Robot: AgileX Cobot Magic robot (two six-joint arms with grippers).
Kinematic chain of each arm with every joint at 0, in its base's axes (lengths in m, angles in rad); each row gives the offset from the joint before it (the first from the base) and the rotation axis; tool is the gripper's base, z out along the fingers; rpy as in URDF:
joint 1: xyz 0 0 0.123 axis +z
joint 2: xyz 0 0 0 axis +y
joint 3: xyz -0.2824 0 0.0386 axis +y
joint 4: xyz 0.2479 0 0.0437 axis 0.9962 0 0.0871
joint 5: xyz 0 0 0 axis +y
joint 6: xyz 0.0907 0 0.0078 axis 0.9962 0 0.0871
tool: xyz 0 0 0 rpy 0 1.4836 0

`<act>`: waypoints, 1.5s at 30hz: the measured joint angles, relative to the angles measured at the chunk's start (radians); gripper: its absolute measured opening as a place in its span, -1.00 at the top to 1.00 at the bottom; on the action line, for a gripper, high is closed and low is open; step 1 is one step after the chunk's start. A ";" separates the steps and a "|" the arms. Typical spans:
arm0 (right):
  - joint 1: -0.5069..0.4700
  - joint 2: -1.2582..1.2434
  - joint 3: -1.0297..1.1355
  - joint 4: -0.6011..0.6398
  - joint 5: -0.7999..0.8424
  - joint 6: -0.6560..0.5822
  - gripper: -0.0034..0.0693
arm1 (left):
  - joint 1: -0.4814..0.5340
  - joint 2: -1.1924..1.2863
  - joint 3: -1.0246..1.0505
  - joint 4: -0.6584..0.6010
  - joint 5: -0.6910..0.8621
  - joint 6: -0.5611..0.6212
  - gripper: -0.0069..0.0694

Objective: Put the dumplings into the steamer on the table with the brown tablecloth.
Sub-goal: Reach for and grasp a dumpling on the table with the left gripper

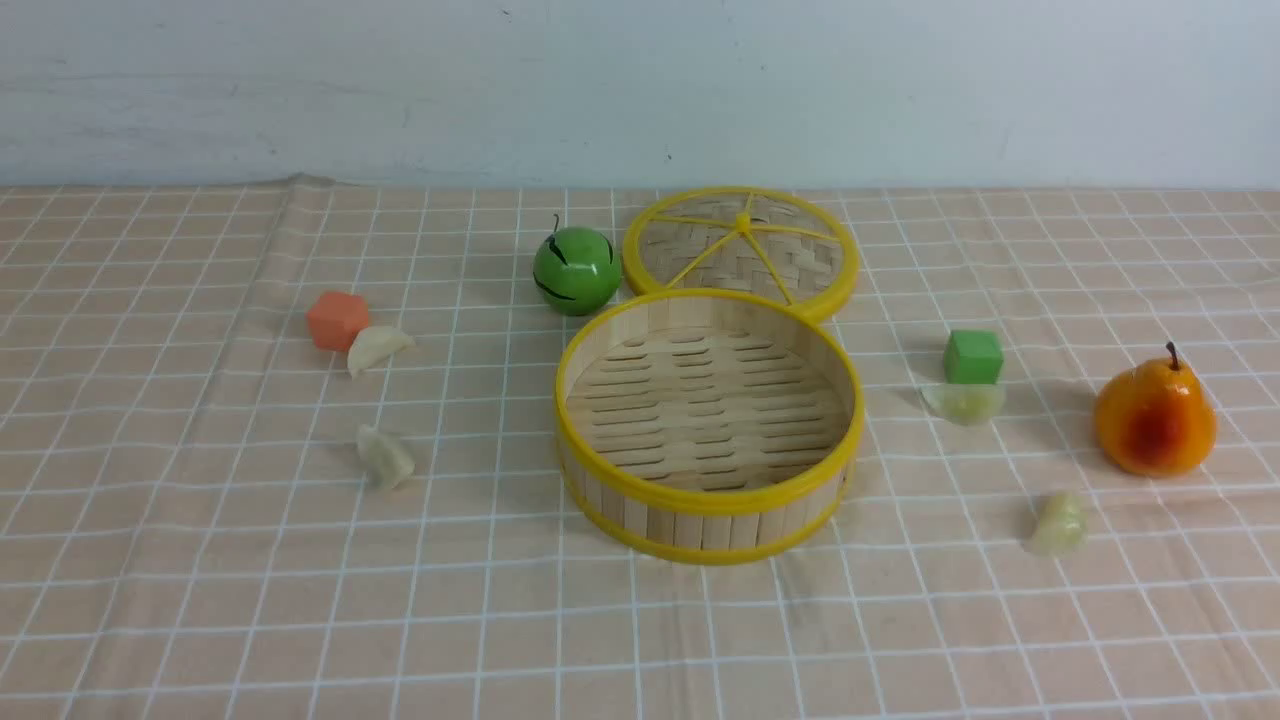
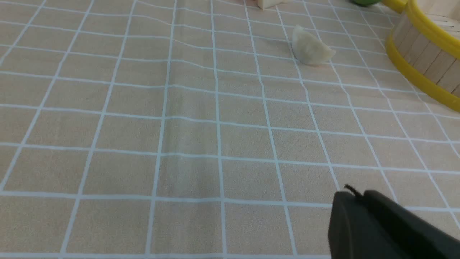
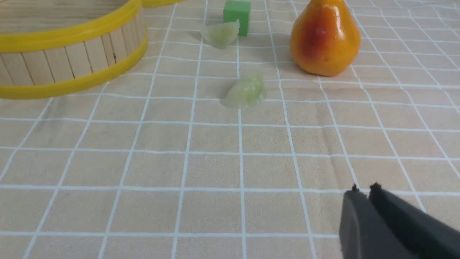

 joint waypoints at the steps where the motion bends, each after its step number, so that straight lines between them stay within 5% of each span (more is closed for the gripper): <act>1: 0.000 0.000 0.000 0.000 0.000 0.000 0.78 | 0.000 0.000 0.000 0.000 0.000 0.000 0.75; 38: 0.000 0.000 0.000 0.000 0.000 0.000 0.62 | 0.000 0.000 0.000 0.027 -0.009 0.023 0.67; 45: 0.000 0.000 0.000 0.000 0.000 0.000 0.60 | 0.000 0.000 0.000 0.031 -0.190 0.025 0.65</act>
